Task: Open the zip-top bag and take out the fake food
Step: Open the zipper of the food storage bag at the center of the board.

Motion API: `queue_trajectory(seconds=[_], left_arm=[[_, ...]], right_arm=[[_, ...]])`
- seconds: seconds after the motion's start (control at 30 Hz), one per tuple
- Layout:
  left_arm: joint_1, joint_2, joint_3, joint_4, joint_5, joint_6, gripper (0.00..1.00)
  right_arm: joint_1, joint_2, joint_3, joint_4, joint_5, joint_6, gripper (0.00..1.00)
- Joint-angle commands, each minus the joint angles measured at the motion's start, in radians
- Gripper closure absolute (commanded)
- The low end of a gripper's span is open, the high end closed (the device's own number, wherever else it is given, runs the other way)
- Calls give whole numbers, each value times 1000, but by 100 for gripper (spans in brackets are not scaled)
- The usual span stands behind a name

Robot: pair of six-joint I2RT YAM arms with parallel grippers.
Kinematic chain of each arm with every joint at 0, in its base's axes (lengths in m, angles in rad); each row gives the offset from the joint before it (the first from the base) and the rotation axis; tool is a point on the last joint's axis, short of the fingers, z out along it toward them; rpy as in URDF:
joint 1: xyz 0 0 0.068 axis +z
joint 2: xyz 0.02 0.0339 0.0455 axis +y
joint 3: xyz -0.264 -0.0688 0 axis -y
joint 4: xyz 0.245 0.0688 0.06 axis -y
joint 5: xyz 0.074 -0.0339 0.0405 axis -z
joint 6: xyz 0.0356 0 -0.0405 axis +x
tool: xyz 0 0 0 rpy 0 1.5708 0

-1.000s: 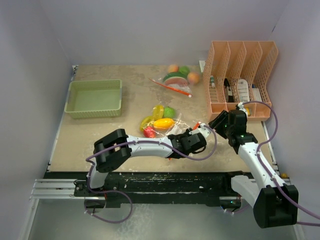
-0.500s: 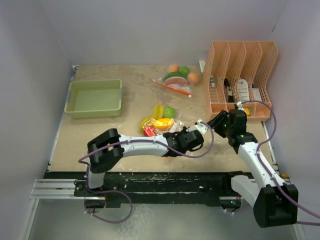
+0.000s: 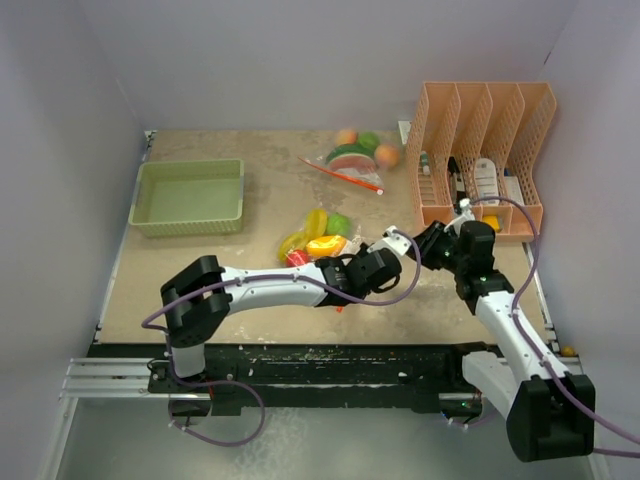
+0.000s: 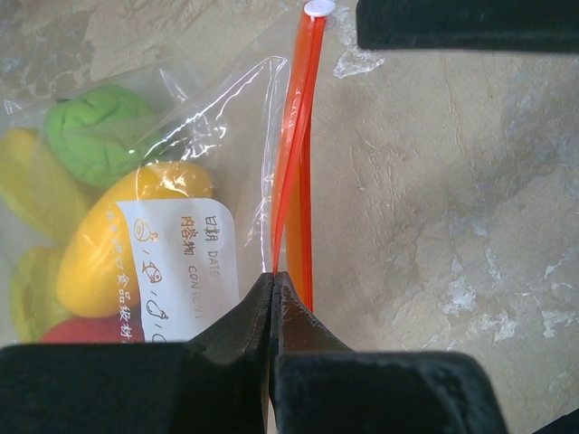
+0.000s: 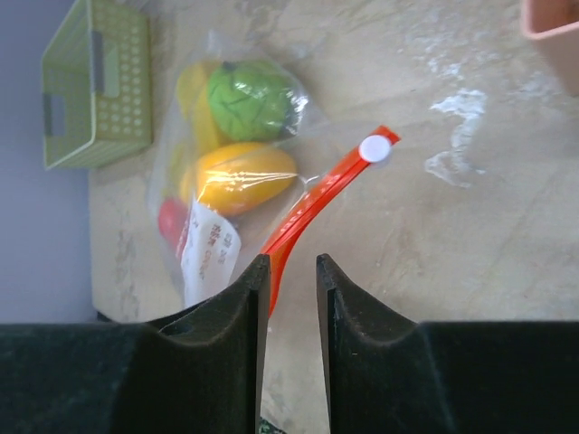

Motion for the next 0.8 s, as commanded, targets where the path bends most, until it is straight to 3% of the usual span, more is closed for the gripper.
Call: queue_trajectory(seconds=[0.0,0.13,0.27,0.47,0.77], left_arm=[[24,-81,25,57,43,-45,100],[40,-101,41,61,62,-59,100],[61,-126,45,68,93,-75,100],[70,-114,68,68,134,-90,100],[70,-104,82,94,171,-131,100]], right_arm=[[-2,40,-60,249,-242,23,72],[-2,72,-100,332,-299,49,70],[-2,89,-109,345,-308,18,55],[7,176,-135,516,-395,76,54],[55,341,-86,590,-357,74,57]])
